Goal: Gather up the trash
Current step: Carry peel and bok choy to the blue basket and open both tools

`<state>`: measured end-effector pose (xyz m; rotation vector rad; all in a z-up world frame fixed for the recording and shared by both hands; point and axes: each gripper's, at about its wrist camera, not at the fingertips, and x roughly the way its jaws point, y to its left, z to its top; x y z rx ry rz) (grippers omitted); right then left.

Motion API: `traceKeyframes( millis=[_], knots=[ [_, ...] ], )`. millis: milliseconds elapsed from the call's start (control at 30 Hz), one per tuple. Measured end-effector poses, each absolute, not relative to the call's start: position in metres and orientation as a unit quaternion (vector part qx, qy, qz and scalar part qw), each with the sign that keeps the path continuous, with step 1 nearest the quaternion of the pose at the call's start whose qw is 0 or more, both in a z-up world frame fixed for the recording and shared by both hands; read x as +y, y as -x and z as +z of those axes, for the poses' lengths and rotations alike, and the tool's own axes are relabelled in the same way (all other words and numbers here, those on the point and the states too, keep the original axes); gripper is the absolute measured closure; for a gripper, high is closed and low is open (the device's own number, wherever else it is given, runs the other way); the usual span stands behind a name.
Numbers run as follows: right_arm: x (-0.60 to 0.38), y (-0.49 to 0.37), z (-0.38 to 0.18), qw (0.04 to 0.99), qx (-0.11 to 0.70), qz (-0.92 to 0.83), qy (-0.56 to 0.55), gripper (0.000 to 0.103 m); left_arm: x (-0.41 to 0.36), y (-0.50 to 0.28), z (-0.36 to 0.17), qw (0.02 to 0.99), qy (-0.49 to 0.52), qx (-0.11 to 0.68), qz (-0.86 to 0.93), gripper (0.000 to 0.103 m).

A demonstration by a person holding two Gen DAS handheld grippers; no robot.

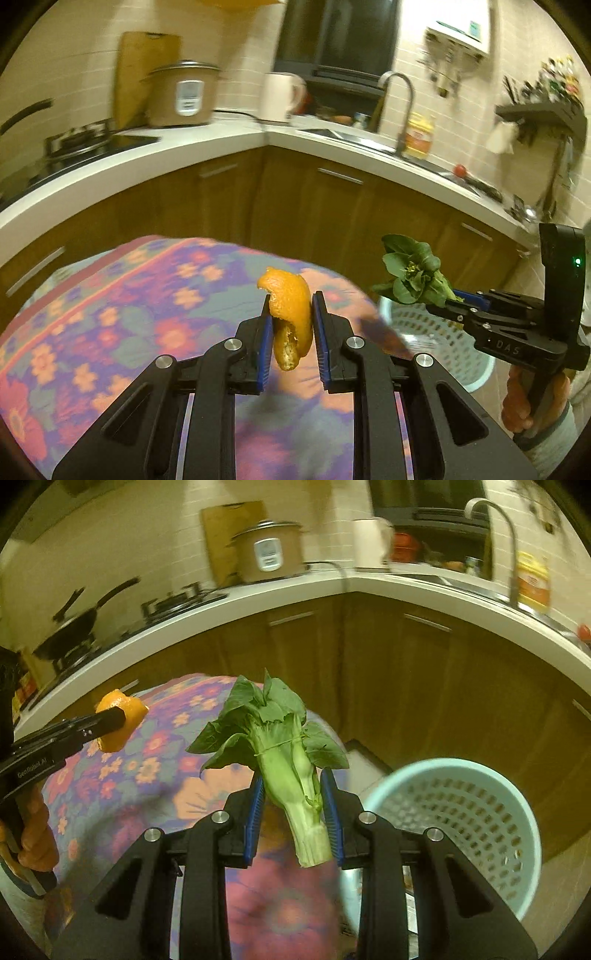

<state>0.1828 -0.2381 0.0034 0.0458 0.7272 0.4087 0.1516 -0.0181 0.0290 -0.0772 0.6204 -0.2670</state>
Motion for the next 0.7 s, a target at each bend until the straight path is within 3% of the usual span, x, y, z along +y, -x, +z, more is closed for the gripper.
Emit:
traceKeyframes(
  millis=[367, 700],
  knots=[
    [-0.342, -0.193, -0.033, 0.909, 0.391, 0.123, -0.082, 0.076, -0.132, -0.193, 0.007, 0.915, 0.03, 0.346, -0.206, 0.085],
    [-0.376, -0.204, -0.079, 0.886, 0.439, 0.097, -0.114, 0.074, -0.2, -0.218, -0.025, 0.886, 0.026, 0.394, -0.242, 0.082]
  ],
)
